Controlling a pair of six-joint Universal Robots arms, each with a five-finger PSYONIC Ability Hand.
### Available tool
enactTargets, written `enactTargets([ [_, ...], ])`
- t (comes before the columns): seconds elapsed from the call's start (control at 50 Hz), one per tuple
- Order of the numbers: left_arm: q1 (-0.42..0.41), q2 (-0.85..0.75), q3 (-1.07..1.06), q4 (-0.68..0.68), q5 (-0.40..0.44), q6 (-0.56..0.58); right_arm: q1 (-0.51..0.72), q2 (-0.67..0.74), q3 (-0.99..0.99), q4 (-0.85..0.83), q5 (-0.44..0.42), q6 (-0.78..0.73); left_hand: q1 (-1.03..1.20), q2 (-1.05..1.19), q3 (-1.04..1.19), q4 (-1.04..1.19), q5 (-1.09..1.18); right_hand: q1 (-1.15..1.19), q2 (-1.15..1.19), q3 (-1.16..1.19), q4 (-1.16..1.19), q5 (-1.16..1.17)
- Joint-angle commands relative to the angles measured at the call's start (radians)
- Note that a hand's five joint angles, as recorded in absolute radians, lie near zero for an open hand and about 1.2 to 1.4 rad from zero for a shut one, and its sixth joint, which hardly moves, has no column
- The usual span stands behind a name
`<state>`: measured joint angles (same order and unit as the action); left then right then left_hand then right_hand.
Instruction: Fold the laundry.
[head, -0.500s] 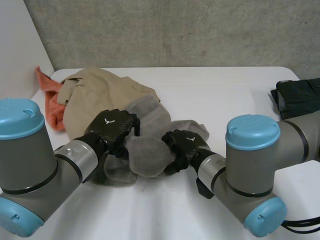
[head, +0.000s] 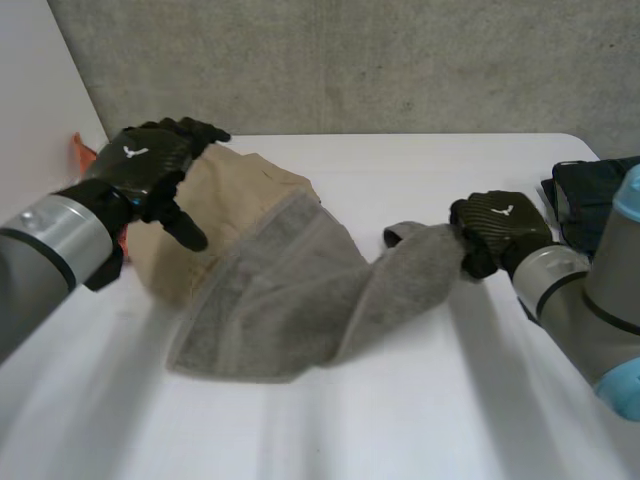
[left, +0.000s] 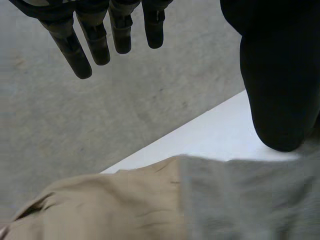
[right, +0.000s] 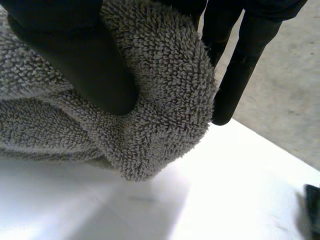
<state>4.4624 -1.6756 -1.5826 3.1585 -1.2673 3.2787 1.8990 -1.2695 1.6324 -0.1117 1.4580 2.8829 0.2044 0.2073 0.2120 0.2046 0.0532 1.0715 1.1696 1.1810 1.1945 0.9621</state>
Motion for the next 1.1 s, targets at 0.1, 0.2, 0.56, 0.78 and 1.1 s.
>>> enactTargets([
  [0.1,0.152,-0.354,0.21,-0.029,0.031,0.205,-0.084,-0.002,0.061,-0.063,0.005,-0.034,-0.03,-0.033,-0.038,-0.03,-0.053,0.325,0.227,0.215,0.202,0.26],
  [0.2,0.17,-0.53,0.341,-0.052,0.043,0.335,-0.094,0.021,0.075,-0.066,-0.004,-0.054,-0.03,-0.033,-0.038,-0.03,-0.053,0.325,0.227,0.215,0.202,0.26],
  [0.56,0.178,-0.779,0.604,0.093,-0.177,0.411,-0.08,0.064,0.115,-0.109,0.007,-0.065,1.192,1.189,1.184,1.192,1.169,0.325,0.227,0.215,0.202,0.26],
  [0.78,0.296,-0.777,0.766,0.279,-0.466,0.418,-0.069,0.068,0.113,-0.109,0.008,-0.065,1.192,1.189,1.184,1.192,1.169,0.325,0.227,0.215,0.202,0.26],
  [1.1,0.282,-0.696,0.643,0.133,-0.282,0.371,-0.057,0.055,0.116,-0.109,0.002,-0.065,0.042,0.04,0.035,0.042,0.019,0.325,0.227,0.215,0.202,0.26],
])
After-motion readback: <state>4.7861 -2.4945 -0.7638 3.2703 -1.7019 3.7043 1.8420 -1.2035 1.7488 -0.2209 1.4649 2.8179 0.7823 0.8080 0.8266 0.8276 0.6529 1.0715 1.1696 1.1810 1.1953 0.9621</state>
